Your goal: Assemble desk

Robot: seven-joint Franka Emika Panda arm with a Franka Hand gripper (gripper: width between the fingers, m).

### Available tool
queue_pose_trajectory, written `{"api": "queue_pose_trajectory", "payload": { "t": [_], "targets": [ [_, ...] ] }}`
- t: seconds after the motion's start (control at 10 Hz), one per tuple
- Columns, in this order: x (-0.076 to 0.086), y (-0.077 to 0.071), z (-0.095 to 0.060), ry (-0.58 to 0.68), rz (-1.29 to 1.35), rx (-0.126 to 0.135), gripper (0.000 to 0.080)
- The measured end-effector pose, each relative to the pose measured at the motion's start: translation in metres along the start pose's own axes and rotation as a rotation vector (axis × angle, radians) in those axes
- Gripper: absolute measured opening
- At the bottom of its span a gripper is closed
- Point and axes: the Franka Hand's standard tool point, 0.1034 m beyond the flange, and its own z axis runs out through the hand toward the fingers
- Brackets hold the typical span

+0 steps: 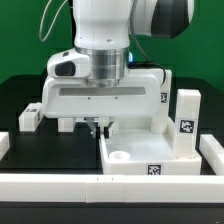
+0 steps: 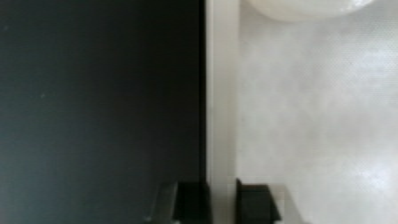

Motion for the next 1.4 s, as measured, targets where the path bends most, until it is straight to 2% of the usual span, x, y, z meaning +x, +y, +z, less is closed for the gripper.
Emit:
{"api": "queue_pose_trajectory", "payload": {
  "t": [0.1,0.2,0.4,0.5,0.9,1.0,1.2,1.3,1.4],
  "targets": [
    [0.008,-0.003,-0.001,0.006,-0.108,-0.026,0.0060],
    [0.018,-0.003,-0.002,0.021,-0.229,-0.037,0.0060],
    [0.042,0.007,-0.004,0.050,-0.381,-0.054,0.0060],
    [0.047,0.010,-0.004,0.060,-0.438,-0.063,0.0060],
    [0.044,0.017,-0.004,0.026,-0.696,-0.098,0.0060],
    [0.052,0.014,-0.004,0.025,-0.758,-0.113,0.0060],
    [0.087,0.000,-0.010,0.049,-0.887,-0.148,0.0060],
    [0.100,-0.004,-0.013,0.051,-0.934,-0.176,0.0061],
    [0.105,-0.006,-0.015,0.043,-0.965,-0.188,0.0061]
  ]
}}
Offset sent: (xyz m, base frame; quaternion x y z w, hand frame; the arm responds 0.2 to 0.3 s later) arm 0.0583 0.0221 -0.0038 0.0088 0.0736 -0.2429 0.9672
